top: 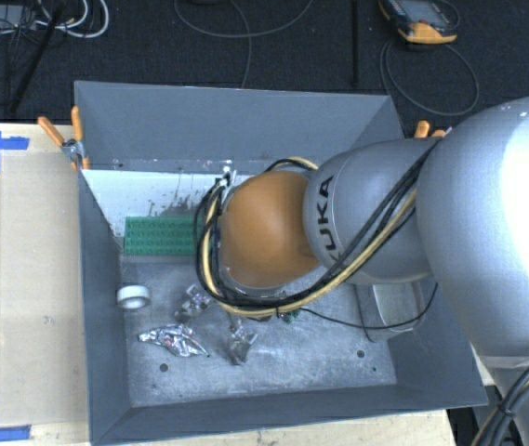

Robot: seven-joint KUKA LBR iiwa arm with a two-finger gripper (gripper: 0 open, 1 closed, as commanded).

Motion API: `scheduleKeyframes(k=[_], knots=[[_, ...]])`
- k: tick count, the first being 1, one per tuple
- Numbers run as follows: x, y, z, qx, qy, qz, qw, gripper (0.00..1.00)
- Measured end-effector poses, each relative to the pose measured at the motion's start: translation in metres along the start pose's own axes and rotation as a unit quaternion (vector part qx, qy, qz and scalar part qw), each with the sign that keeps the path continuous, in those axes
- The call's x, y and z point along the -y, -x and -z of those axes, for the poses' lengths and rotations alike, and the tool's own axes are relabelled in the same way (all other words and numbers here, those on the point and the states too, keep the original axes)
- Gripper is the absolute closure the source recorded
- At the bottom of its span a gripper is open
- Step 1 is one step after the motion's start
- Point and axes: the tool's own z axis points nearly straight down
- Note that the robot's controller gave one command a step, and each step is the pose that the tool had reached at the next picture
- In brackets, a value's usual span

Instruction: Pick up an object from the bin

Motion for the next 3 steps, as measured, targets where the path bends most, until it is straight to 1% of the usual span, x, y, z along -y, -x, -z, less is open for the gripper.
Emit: scheduleKeyframes(k=[1,2,3], knots=[[-0.063,0.013,0.0,-0.0011,0.001,0.053,0.9986,0.0],[-0.06,0.014,0.002,0.0017,-0.001,0.051,0.9987,1.0],[-0.053,0.03,0.15,0.0034,-0.003,0.035,0.9994,1.0]])
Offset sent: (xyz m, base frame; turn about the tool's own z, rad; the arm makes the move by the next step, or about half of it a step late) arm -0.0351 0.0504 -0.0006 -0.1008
